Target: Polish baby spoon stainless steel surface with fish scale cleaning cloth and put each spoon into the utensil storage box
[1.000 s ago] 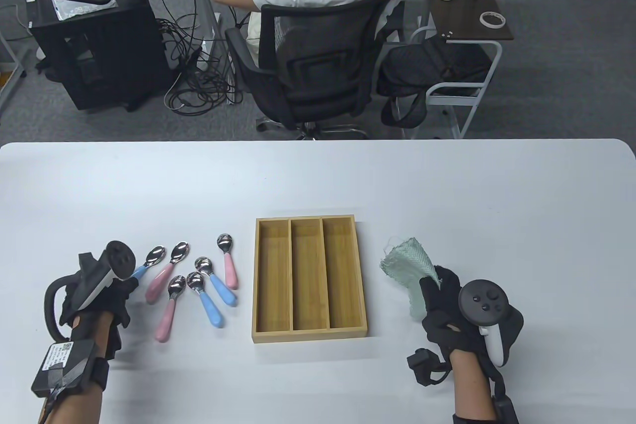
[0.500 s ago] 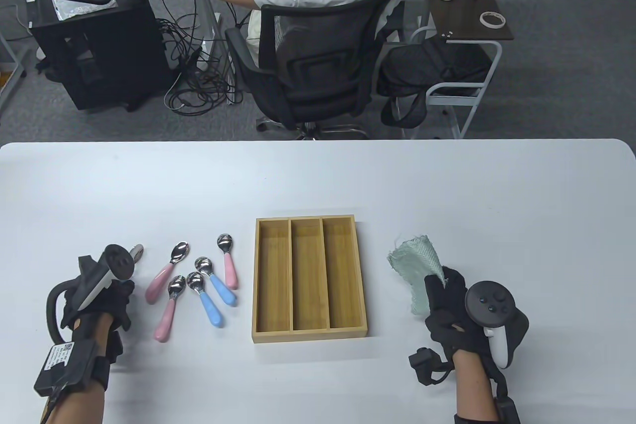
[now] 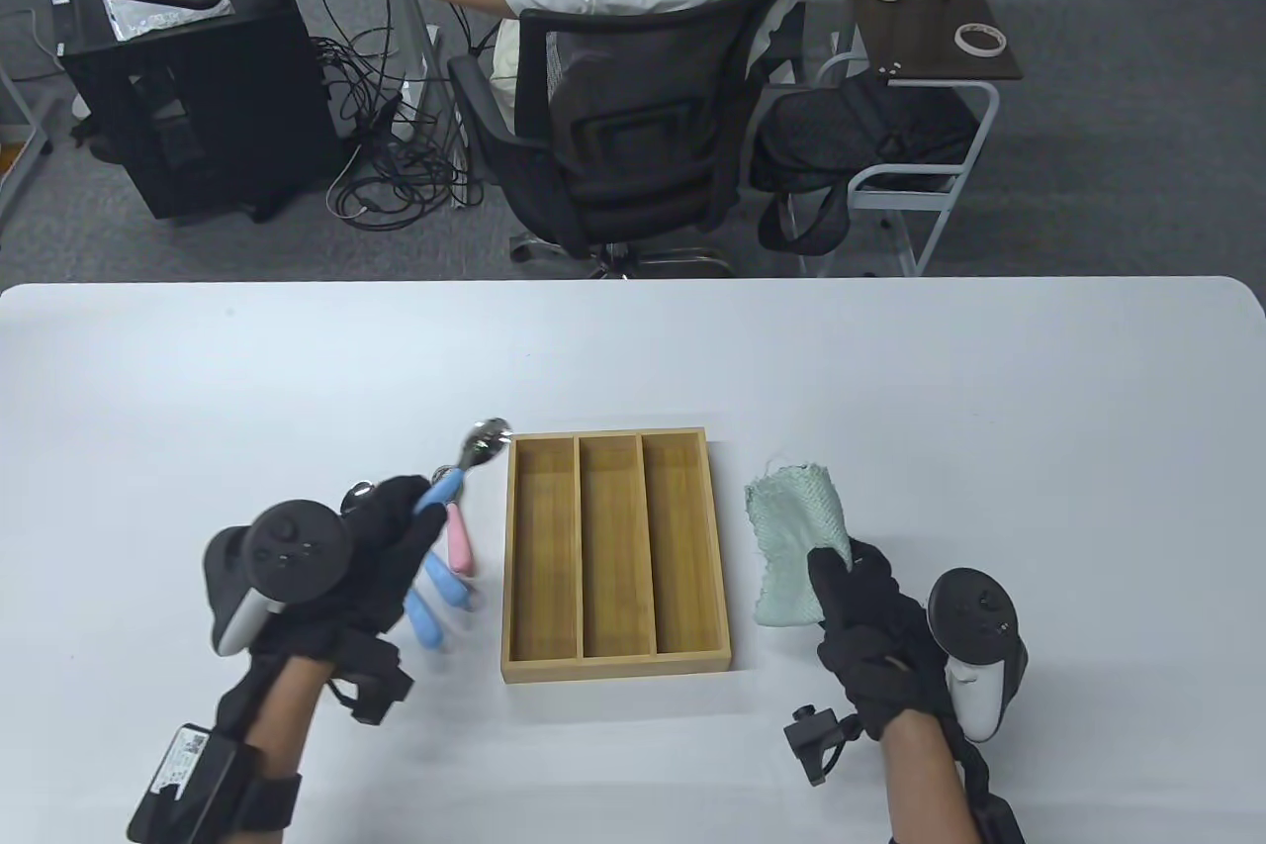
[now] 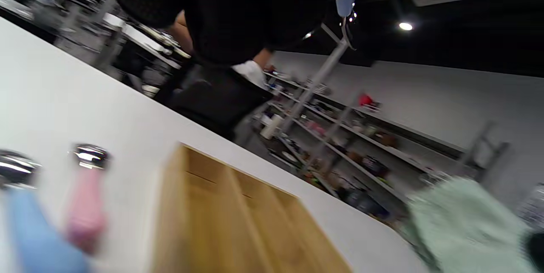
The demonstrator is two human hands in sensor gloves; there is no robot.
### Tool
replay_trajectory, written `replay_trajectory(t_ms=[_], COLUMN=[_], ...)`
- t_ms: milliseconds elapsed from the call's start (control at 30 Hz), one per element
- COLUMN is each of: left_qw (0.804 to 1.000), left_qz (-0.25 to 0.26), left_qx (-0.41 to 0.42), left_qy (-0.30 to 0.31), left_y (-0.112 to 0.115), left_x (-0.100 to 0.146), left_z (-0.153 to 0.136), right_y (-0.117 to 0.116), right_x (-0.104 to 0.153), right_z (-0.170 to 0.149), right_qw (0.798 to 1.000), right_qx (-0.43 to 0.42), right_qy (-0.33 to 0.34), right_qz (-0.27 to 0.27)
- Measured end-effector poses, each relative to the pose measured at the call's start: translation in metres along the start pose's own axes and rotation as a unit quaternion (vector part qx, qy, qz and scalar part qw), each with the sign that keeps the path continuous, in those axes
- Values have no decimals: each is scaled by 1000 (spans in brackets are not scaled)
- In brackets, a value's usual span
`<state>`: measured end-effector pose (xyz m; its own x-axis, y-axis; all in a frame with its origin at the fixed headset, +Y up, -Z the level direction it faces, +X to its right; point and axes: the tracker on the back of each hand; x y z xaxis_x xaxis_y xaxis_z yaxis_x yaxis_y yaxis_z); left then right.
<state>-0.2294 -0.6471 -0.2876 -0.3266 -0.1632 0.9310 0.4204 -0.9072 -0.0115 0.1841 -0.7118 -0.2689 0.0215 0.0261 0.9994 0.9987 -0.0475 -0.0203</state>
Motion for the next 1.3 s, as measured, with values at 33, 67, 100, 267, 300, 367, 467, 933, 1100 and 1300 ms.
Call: replay_trajectory(t_ms=[33, 67, 100, 267, 300, 367, 467, 933, 1100, 1300], left_qw=[1000, 998, 997, 994, 994, 995, 994, 986, 988, 984], left_qz=[-5, -17, -24, -48, -45, -46, -54, -80, -79, -98], left_qx=[8, 9, 13, 33, 26, 20, 58, 83, 51, 82], left_qy=[30, 53, 72, 94, 94, 87, 77, 121, 125, 121], left_y=[10, 19, 30, 80, 85, 92, 93, 97, 100, 103], left_x=[0, 0, 2, 14, 15, 19, 20, 27, 28, 24], left_z=[21, 37, 51, 79, 80, 78, 76, 90, 94, 87], right_y=[-8, -14, -22, -47, -49, -52, -53, -52, -55, -53], right_x=[2, 3, 6, 14, 15, 15, 14, 12, 13, 12], right_z=[0, 0, -1, -4, -5, -7, -12, -8, -8, -6], right_qw=[1000, 999, 998, 988, 988, 986, 977, 992, 993, 991], right_qx=[-13, -22, -38, -116, -113, -118, -155, -55, -1, 25], right_qy=[3, 3, 5, -6, -3, 8, 31, 65, 84, 114], right_qz=[19, 36, 52, 101, 107, 118, 145, 95, 79, 69])
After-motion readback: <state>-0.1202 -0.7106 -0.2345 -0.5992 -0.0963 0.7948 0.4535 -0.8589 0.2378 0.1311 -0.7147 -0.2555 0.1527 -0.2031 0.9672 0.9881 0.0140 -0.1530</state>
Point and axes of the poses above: the tracker on the back of each hand, its own z axis roughly to the thumb side, its own x axis roughly from the fingertips to the wrist, y = z × x, and after that the axes turned 15 degrees about -x, right-handed
